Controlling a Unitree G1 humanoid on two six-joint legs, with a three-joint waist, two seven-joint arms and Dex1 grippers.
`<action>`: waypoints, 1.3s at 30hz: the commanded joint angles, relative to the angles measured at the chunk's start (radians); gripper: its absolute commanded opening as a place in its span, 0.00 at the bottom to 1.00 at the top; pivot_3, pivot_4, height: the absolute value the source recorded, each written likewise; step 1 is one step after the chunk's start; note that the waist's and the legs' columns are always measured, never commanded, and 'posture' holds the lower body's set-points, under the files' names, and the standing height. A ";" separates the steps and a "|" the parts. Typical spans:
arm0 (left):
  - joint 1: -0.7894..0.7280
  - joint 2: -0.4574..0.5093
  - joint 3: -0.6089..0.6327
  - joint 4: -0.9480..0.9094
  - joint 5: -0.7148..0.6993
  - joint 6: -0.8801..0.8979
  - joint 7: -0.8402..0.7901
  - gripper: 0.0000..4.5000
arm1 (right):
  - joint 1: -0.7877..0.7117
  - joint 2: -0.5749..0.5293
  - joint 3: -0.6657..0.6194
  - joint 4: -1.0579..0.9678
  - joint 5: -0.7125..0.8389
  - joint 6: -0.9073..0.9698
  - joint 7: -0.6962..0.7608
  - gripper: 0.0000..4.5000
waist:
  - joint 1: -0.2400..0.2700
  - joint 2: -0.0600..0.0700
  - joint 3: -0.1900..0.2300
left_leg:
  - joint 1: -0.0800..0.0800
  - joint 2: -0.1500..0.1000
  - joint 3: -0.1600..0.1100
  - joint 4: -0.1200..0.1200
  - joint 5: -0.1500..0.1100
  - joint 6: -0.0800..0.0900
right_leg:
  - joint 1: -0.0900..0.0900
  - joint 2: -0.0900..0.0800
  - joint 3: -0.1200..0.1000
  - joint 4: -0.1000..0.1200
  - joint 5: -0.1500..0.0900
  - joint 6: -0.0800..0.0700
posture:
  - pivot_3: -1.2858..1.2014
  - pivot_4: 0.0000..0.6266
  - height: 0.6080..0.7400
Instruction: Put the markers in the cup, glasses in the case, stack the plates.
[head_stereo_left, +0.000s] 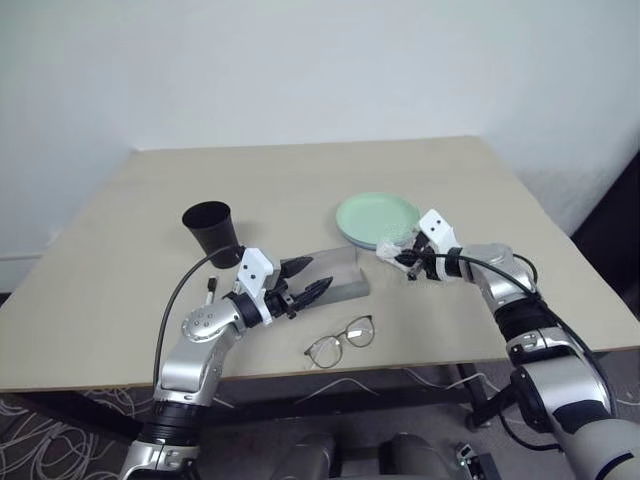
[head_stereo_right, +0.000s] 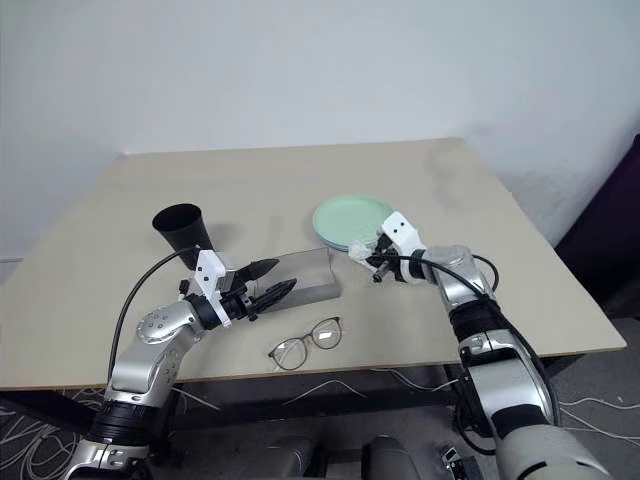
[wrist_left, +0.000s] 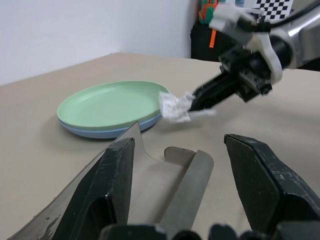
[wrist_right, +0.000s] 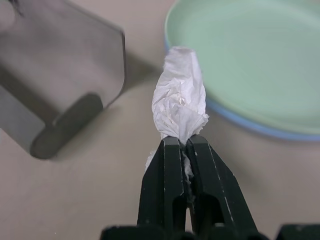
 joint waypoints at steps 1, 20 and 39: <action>-0.016 0.007 0.007 -0.026 0.003 -0.019 -0.005 0.67 | -0.124 0.008 -0.042 0.053 0.011 -0.080 -0.065 0.00 | -0.001 0.000 0.000 | 0.000 0.000 0.000 0.000 0.000 0.000 | 0.000 0.000 0.000 0.000 0.000 0.000 | 0.52 0.00 0.97; 0.010 0.007 0.020 -0.054 0.007 -0.019 0.015 0.67 | -0.378 0.129 -0.052 0.594 -0.078 -0.332 -0.303 0.39 | -0.001 0.000 0.000 | 0.000 0.001 0.001 -0.005 0.001 -0.002 | -0.004 0.002 0.001 0.000 0.002 -0.002 | 0.52 0.00 0.97; -0.007 0.028 0.023 -0.037 0.008 -0.009 0.001 0.67 | -0.201 0.040 -0.060 0.328 -0.027 -0.450 -0.034 0.61 | 0.000 0.000 0.000 | 0.000 0.002 0.001 -0.006 0.003 -0.004 | -0.004 0.002 0.001 0.000 0.003 -0.004 | 0.52 0.00 0.97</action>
